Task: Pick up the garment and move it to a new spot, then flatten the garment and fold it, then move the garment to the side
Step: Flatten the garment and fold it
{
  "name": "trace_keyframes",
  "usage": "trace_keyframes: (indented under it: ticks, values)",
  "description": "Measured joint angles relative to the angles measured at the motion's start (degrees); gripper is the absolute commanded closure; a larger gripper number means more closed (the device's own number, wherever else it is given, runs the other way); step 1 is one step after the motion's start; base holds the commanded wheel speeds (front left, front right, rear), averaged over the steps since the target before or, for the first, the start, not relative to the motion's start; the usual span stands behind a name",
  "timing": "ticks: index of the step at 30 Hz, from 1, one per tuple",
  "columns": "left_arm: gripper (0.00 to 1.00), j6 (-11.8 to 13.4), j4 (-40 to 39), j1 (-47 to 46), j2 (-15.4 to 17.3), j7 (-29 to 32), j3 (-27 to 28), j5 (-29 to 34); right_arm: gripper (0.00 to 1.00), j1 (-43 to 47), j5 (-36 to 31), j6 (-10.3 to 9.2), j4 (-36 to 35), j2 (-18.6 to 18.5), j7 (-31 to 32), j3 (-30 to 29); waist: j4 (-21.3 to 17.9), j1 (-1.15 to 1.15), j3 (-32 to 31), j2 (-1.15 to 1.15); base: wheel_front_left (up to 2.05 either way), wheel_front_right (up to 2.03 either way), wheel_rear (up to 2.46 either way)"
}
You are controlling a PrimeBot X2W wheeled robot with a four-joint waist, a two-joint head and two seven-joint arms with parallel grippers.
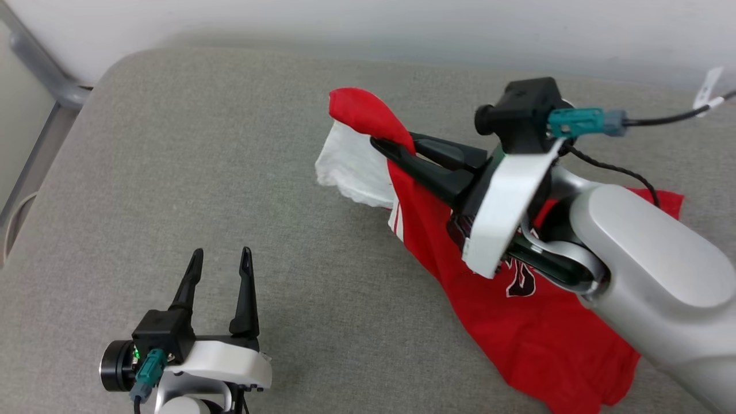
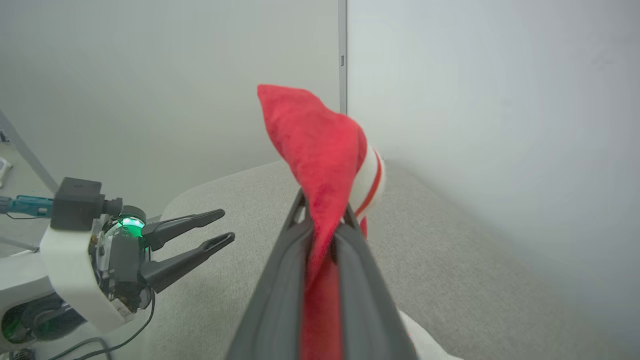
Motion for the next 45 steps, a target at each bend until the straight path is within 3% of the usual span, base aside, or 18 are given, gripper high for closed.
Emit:
trace_keyframes:
  ticks: [7, 13, 21, 22, 23, 24, 30, 35, 40, 45]
  values:
    - [0.00, 0.10, -0.16, -1.26, 0.01, 0.00, -0.08, -0.57, 1.00, -0.88, 2.11, 0.00, 13.54, 2.96, 0.14, 4.28, 1.22, 0.00, 2.54, 0.00, 0.00, 0.00, 0.00]
    - [0.00, 0.52, -0.12, -2.33, 0.01, 0.00, -0.97, -1.08, 1.00, -0.41, 2.46, 0.00, 25.28, 4.37, 0.05, 11.76, 1.80, 0.00, 4.07, 0.00, 0.00, 0.00, 0.00]
    - [0.00, 0.78, 0.29, -2.68, 0.00, 0.00, -1.27, -1.15, 1.00, 1.54, 4.55, 0.00, 32.14, 6.53, -1.97, 19.57, 1.71, 0.00, 4.01, 0.00, 0.00, 0.00, 0.00]
    - [0.00, 0.86, 0.35, -2.68, 0.01, 0.00, -1.26, -1.15, 0.72, 1.44, 4.58, 0.00, 32.26, 6.55, -3.10, 19.94, 1.63, 0.00, 3.84, 0.00, 0.00, 0.00, 0.00]
    - [0.00, 0.85, 0.47, -2.66, 0.00, 0.00, -1.24, -1.14, 0.26, 1.35, 5.03, 0.00, 32.40, 6.54, -4.47, 20.01, 1.58, 0.00, 3.59, 0.00, 0.00, 0.00, 0.00]
    - [0.00, 0.86, 0.58, -2.64, 0.00, 0.00, -1.18, -1.12, 0.00, 1.15, 5.37, 0.00, 32.39, 6.46, -5.97, 19.96, 1.50, 0.00, 3.28, 0.00, 0.00, 0.00, 0.00]
    - [0.00, 1.01, 0.53, -1.26, 0.00, 0.00, -0.70, -0.60, 0.00, -2.44, 4.80, 0.00, 30.43, 3.30, -15.02, 17.61, 0.84, 0.00, 0.97, 0.00, 0.00, 0.00, 0.00]
    - [0.00, 0.87, -0.15, -0.66, 0.00, 0.00, -0.45, 0.16, 0.00, -7.67, 2.69, 0.00, 28.17, -1.76, -17.10, 13.83, 0.40, -0.01, 0.04, 0.00, 0.00, 0.00, 0.00]
    - [0.00, 0.53, -0.96, -1.09, 0.00, 0.00, -0.93, 1.04, 0.00, -13.58, -1.70, 0.00, 27.64, -5.77, -11.32, 13.29, 1.18, 0.00, 1.06, 0.00, 0.00, 0.00, 0.00]
    - [0.00, 0.51, -1.91, -2.37, 0.01, 0.00, -1.63, 0.80, 0.00, -17.28, 0.03, 0.01, 26.61, -7.23, 2.19, 17.17, 2.31, 0.00, 2.81, 0.00, 0.00, 0.00, 0.00]
